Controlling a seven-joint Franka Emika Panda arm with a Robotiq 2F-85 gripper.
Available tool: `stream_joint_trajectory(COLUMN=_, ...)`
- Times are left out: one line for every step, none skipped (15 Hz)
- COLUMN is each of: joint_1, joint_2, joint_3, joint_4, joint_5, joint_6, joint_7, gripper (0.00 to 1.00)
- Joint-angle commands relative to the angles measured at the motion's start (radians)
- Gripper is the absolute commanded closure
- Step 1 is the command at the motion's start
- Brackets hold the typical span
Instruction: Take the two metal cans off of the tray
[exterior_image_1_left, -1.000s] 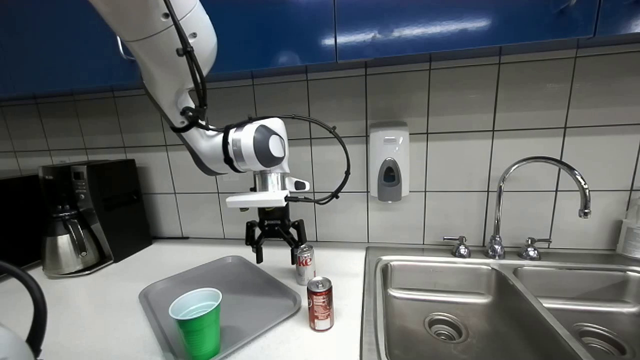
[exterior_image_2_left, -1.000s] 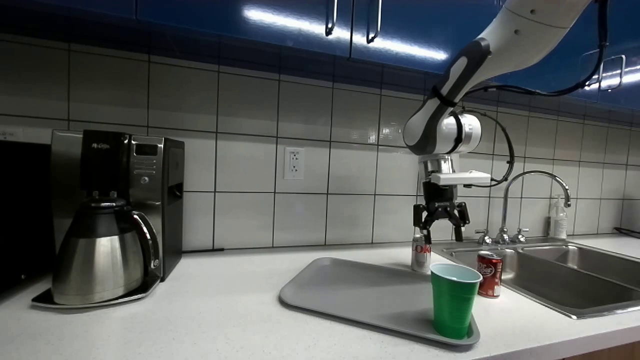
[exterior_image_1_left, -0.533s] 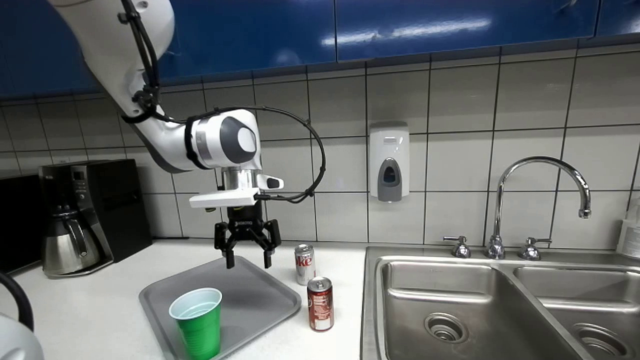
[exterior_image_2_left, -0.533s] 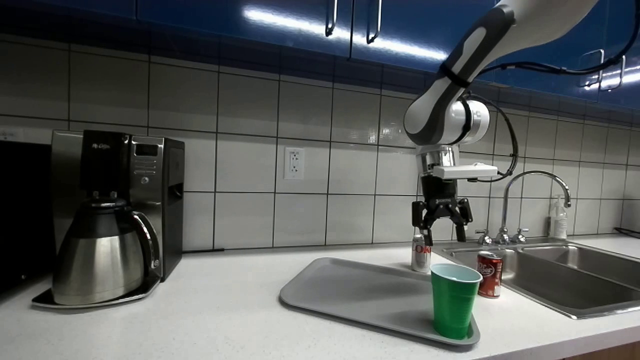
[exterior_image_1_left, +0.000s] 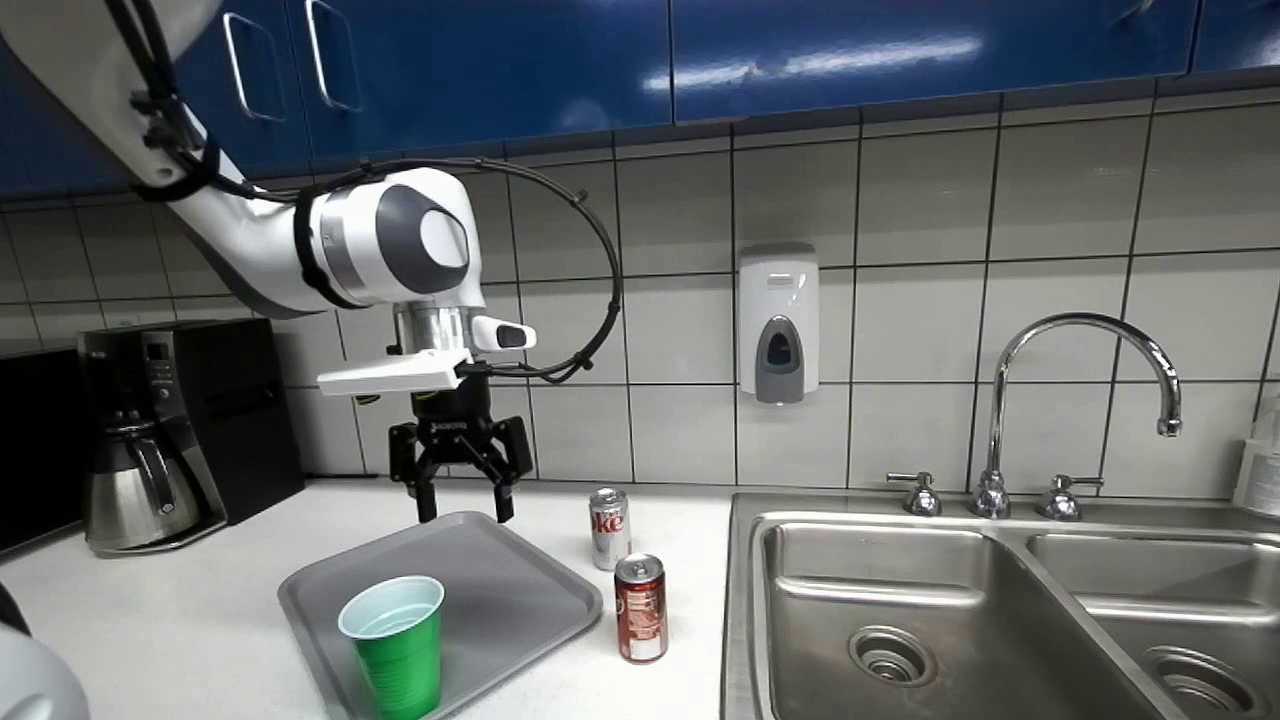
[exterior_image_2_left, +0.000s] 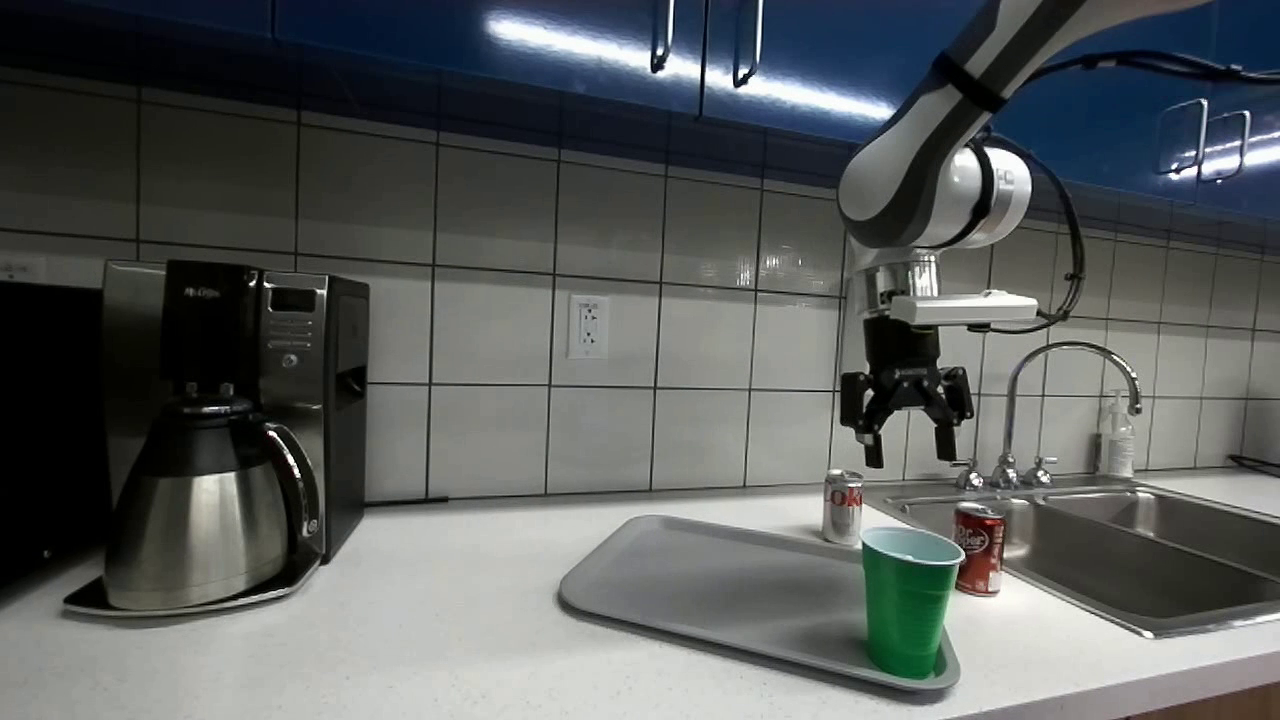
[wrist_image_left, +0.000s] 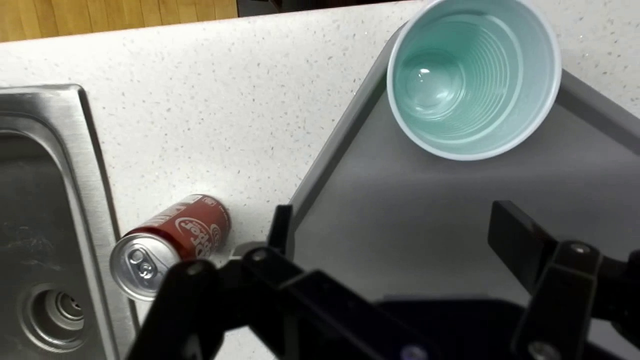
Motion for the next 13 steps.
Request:
stream_joint_trajectory(joint_1=-0.015, joint_2=-0.111, joint_3=0.014, joint_4=-0.057, joint_5=-0.001, joint_6=-0.011, joint_7=0.03, gripper=0.0)
stream_joint_trajectory(joint_1=-0.016, joint_2=-0.125, joint_3=0.015, joint_4=-0.06, joint_5=-0.003, joint_6=-0.015, joint_7=0.032, gripper=0.0)
stream_joint_trajectory(joint_1=-0.016, joint_2=-0.134, joint_3=0.015, joint_4=-0.061, joint_5=-0.001, joint_6=-0.02, joint_7=0.03, gripper=0.0)
stream_joint_trajectory(joint_1=-0.018, joint_2=-0.139, joint_3=0.017, joint_4=-0.061, joint_5=-0.001, joint_6=-0.024, joint_7=0.033, gripper=0.0)
stream_joint_trajectory(joint_1=-0.019, joint_2=-0.141, joint_3=0.016, joint_4=-0.06, joint_5=0.003, joint_6=-0.029, joint_7=0.038, gripper=0.0)
stream_joint_trajectory(joint_1=-0.013, joint_2=-0.102, joint_3=0.012, joint_4=-0.042, joint_5=0.006, joint_6=-0.007, joint_7=0.008, gripper=0.0)
stream_joint_trajectory(joint_1=-0.013, joint_2=-0.108, joint_3=0.013, joint_4=-0.045, joint_5=0.006, joint_6=-0.008, joint_7=0.012, gripper=0.0)
stream_joint_trajectory(joint_1=-0.014, joint_2=-0.111, joint_3=0.013, joint_4=-0.046, joint_5=0.006, joint_6=-0.009, joint_7=0.013, gripper=0.0)
stream_joint_trajectory(joint_1=-0.014, joint_2=-0.112, joint_3=0.013, joint_4=-0.047, joint_5=0.006, joint_6=-0.009, joint_7=0.014, gripper=0.0)
stream_joint_trajectory(joint_1=-0.014, joint_2=-0.112, joint_3=0.013, joint_4=-0.048, joint_5=0.006, joint_6=-0.009, joint_7=0.015, gripper=0.0)
stream_joint_trajectory(joint_1=-0.014, joint_2=-0.112, joint_3=0.013, joint_4=-0.048, joint_5=0.006, joint_6=-0.009, joint_7=0.015, gripper=0.0)
stream_joint_trajectory(joint_1=-0.014, joint_2=-0.112, joint_3=0.013, joint_4=-0.049, joint_5=0.006, joint_6=-0.009, joint_7=0.015, gripper=0.0)
stream_joint_trajectory(joint_1=-0.014, joint_2=-0.112, joint_3=0.013, joint_4=-0.049, joint_5=0.006, joint_6=-0.009, joint_7=0.015, gripper=0.0)
